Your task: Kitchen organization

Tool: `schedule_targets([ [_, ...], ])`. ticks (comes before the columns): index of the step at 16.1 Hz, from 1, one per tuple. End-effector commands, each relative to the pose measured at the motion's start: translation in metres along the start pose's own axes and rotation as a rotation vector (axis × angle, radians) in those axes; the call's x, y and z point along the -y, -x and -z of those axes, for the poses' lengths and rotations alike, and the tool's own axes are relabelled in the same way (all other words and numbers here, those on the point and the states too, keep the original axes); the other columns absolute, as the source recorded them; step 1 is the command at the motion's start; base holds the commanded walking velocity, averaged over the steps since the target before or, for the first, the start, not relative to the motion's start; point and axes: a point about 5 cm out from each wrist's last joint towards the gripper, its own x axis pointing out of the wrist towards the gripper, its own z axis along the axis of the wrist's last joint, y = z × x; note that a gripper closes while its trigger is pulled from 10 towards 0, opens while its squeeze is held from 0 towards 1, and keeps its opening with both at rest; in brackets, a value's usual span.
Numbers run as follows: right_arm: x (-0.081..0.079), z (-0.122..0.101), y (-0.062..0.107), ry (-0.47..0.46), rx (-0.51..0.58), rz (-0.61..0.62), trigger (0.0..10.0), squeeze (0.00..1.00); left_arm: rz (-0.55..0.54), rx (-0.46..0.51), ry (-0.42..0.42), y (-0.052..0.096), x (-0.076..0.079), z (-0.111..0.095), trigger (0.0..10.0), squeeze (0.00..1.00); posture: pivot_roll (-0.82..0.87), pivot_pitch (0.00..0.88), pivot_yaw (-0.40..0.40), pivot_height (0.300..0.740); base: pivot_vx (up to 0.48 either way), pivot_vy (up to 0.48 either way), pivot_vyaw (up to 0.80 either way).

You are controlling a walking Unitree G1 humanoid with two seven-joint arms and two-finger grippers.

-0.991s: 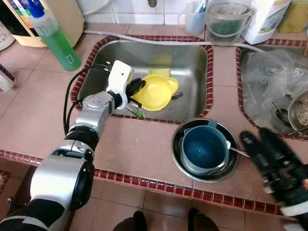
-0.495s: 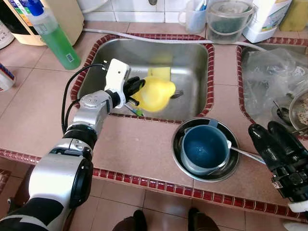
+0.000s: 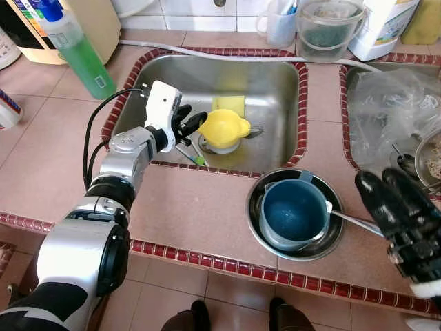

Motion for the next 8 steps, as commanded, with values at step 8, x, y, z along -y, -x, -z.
schedule_targets([
  [8, 0.003, 0.005, -0.02, 0.025, 0.046, -0.06, 10.0, 0.0, -0.013, 0.091, 0.01, 0.003, -0.005, -0.014, 10.0, 1.0, -0.25, 0.195, 0.143, 0.74, 0.0, 0.0, 0.0],
])
